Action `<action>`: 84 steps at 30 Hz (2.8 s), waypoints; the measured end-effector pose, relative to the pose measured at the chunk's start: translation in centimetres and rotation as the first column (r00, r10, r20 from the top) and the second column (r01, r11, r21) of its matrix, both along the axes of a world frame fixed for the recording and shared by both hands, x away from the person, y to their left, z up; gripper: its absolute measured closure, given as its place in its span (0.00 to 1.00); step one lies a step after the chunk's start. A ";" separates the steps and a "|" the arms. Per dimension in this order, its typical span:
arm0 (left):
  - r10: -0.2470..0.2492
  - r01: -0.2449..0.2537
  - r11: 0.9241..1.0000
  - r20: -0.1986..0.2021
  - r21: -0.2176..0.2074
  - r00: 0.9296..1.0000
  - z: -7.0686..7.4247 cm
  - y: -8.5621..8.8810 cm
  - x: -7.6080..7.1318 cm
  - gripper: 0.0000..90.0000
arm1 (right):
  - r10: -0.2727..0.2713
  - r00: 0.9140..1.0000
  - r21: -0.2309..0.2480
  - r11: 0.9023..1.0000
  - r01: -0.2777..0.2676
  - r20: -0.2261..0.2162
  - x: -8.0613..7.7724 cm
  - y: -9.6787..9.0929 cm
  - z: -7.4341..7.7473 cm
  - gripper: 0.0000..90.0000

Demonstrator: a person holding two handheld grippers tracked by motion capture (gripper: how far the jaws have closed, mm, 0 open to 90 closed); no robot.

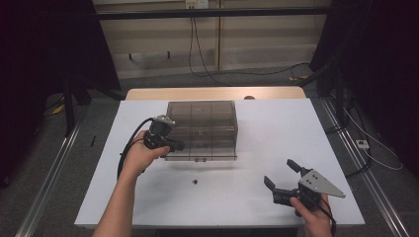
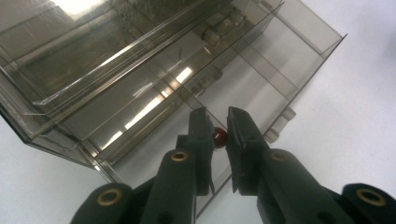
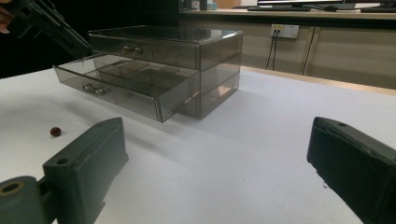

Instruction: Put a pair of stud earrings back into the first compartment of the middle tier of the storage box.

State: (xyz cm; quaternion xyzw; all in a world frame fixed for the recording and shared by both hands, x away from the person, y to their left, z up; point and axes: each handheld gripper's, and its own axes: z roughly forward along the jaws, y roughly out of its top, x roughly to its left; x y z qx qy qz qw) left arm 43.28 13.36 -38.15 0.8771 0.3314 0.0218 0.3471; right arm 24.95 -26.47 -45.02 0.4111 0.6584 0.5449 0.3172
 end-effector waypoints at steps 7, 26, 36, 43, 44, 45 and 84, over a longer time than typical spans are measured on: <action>0.026 -0.026 1.000 0.000 0.013 1.000 -0.4 -0.1 0.4 0.73 | 0.001 1.000 0.000 1.000 -0.001 0.001 0.0 -0.1 0.0 0.04; -0.034 0.037 0.997 0.044 -0.069 0.998 1.1 -0.1 -3.3 0.29 | -0.002 1.000 -0.007 1.000 0.002 0.003 -0.1 -0.1 0.0 0.04; -0.069 0.073 0.994 0.058 -0.085 0.996 0.4 -0.4 -5.0 0.22 | 0.001 1.000 -0.012 1.000 -0.001 0.004 -0.1 0.1 0.0 0.04; -0.079 0.084 0.992 0.059 -0.093 0.995 -0.1 -0.7 -5.8 0.21 | -0.001 1.000 -0.010 1.000 0.001 0.001 -0.1 0.1 0.0 0.04; -0.078 0.083 0.993 0.061 -0.088 0.995 -0.1 -0.7 -5.9 0.21 | -0.001 1.000 -0.010 1.000 0.001 0.001 -0.1 0.1 0.0 0.04; -0.088 0.093 0.991 0.056 -0.097 0.995 -0.4 -0.7 -6.0 0.21 | -0.001 1.000 -0.013 1.000 0.001 0.002 -0.1 0.1 0.0 0.04; -0.111 0.115 0.992 0.068 -0.053 0.992 -4.3 -1.2 -7.4 0.29 | -0.005 1.000 -0.013 1.000 0.005 0.003 -0.2 -0.1 0.2 0.05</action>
